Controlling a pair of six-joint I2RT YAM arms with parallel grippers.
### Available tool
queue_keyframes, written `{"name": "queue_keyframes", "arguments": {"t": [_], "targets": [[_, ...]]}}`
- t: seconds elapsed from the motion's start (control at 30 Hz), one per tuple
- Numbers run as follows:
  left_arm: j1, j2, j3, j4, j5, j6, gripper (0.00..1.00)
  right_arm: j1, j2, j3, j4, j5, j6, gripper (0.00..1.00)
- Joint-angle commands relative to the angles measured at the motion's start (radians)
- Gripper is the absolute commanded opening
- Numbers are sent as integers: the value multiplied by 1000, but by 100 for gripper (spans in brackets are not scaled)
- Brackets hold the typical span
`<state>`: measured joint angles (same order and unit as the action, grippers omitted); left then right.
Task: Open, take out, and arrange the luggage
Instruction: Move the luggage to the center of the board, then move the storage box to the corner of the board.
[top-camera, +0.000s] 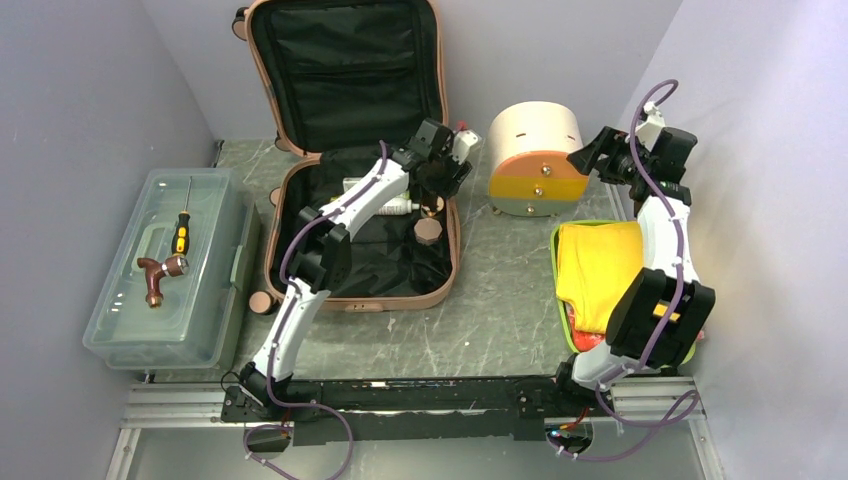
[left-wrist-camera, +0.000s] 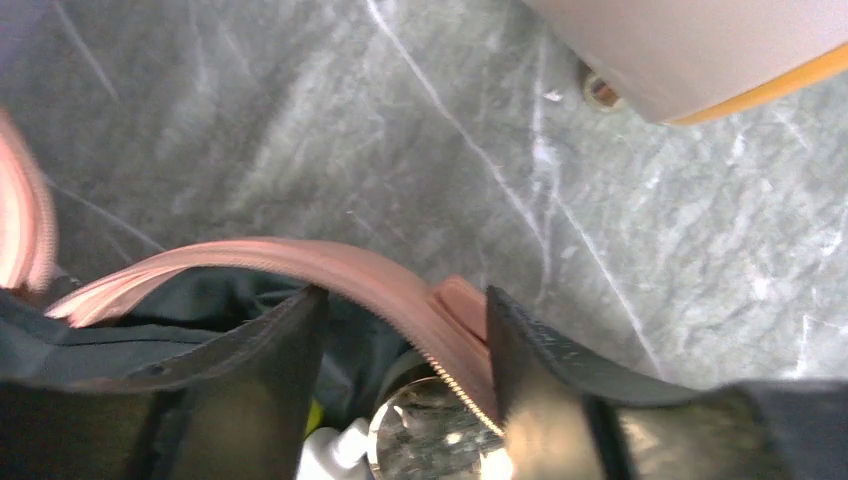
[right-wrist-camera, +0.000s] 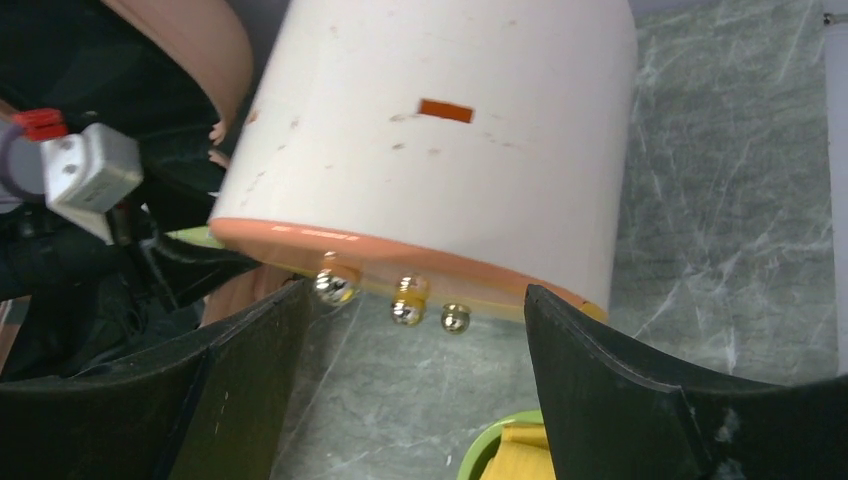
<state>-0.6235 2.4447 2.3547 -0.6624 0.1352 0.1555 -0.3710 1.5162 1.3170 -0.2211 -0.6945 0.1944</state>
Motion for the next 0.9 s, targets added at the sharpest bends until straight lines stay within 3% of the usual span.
{"name": "queue_keyframes", "arguments": {"t": [0.0,0.07,0.13,0.4,0.53,0.87], "targets": [[87,-87,-42,-25,12,122,80,-6,89,80,56,43,20,81],[78,-123,-57,-25,21,148,95,-6,139,120,64,34,45,82],[66,-164,-79,-19,16,191,99,-7,185,145,82,8,85,82],[64,-367,-208,-22,55,349,99,-3,303,193,181,-63,236,80],[91,-520,-355,-51,80,407,99,14,319,180,192,-115,251,79],[374,-902,-768,-203,342,449,99,61,239,127,83,-139,135,79]]}}
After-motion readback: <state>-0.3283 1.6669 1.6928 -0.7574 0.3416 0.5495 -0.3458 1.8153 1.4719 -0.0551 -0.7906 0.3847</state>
